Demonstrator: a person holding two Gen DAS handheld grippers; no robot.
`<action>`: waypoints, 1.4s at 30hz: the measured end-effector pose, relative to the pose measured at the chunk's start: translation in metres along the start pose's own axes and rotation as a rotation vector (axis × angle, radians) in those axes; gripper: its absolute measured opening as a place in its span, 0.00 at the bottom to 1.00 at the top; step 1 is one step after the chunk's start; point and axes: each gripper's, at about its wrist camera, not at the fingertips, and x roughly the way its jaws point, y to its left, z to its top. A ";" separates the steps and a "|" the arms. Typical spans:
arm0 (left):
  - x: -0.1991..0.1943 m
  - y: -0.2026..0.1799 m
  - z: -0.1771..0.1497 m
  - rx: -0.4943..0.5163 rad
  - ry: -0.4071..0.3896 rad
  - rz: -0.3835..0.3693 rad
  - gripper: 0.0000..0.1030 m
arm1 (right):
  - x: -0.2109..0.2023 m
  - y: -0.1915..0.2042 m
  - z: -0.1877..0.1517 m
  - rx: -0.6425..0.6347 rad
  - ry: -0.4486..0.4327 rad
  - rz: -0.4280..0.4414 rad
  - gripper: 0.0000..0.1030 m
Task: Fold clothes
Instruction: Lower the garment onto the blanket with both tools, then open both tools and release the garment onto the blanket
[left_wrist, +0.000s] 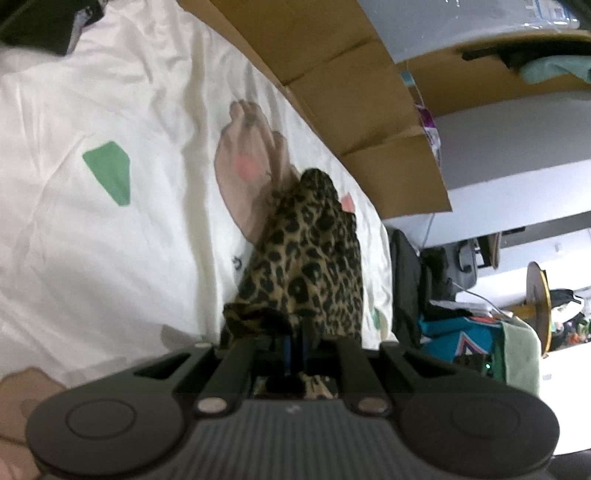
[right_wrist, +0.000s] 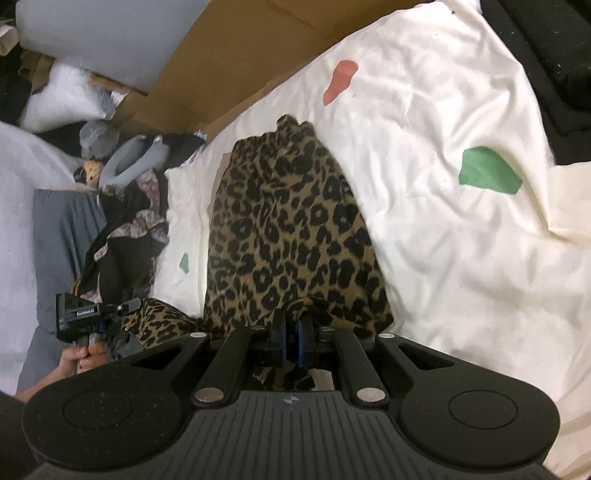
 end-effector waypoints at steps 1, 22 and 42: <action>0.001 0.001 0.002 -0.003 -0.008 0.002 0.05 | 0.001 -0.001 0.001 0.005 -0.006 -0.004 0.04; 0.048 0.019 0.040 0.012 -0.058 0.136 0.05 | 0.037 -0.006 0.028 0.052 -0.053 -0.236 0.04; 0.020 -0.012 0.005 0.175 -0.015 0.277 0.63 | -0.004 0.012 0.024 -0.045 -0.121 -0.304 0.46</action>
